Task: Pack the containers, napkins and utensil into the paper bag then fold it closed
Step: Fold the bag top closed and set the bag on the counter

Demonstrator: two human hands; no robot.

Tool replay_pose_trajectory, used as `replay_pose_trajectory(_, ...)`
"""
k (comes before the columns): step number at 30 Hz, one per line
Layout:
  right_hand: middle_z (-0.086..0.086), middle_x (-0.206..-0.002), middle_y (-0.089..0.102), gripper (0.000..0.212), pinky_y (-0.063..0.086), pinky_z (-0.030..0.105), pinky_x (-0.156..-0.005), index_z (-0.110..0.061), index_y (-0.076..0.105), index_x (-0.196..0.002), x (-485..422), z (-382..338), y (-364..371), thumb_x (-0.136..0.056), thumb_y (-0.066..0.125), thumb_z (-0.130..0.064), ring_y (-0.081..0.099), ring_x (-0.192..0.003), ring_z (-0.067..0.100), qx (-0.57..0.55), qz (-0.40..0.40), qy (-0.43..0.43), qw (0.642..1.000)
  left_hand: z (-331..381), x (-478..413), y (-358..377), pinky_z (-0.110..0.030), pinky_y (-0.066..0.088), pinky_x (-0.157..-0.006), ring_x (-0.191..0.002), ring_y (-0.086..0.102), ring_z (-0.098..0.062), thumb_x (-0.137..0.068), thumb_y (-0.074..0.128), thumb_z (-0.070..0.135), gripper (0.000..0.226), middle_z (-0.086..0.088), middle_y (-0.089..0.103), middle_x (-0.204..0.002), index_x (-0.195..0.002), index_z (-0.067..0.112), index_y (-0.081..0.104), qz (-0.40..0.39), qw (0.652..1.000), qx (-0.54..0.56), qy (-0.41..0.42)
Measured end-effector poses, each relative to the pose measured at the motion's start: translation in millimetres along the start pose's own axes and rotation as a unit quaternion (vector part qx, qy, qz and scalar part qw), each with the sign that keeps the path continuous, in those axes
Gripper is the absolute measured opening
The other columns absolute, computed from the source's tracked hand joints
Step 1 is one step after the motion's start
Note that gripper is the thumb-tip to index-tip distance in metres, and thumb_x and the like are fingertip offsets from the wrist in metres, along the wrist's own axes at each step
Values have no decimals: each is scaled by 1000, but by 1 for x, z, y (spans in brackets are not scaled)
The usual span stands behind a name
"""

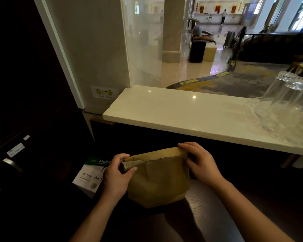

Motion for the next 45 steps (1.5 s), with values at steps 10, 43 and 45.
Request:
replay_pose_trajectory(10,-19,-100,59,35,48,19,-79,-28,64,-120,-21,-4,-4,-85,70,-27,58,-91,0,60,-27,-6,998,-2,-2,3,-18,47,-72,-94,55,14,-78,83,14,51,23,63,-101,-109,44,55,10,999,-33,12)
replay_pose_trajectory(43,-11,-80,70,10,50,27,-65,-29,71,-89,-37,-20,-2,-92,61,-32,63,-75,1,-23,-12,66,997,-5,-12,5,-25,51,-75,-97,57,0,-79,83,16,55,15,63,-107,-123,38,58,-14,999,-25,13)
replay_pose_trajectory(45,-11,-85,71,11,51,29,-68,-29,70,-95,-42,-27,0,-91,62,-34,64,-79,4,16,-30,39,999,-5,-12,5,-19,48,-73,-96,54,6,-79,83,16,57,20,60,-105,-121,43,56,-12,1000,-24,10)
Point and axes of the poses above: each hand's wrist, its own x-axis away from the middle knuckle, its own y-axis out of the palm, z = x × y, the point moved 5 cm from there along -x, towards the middle knuckle
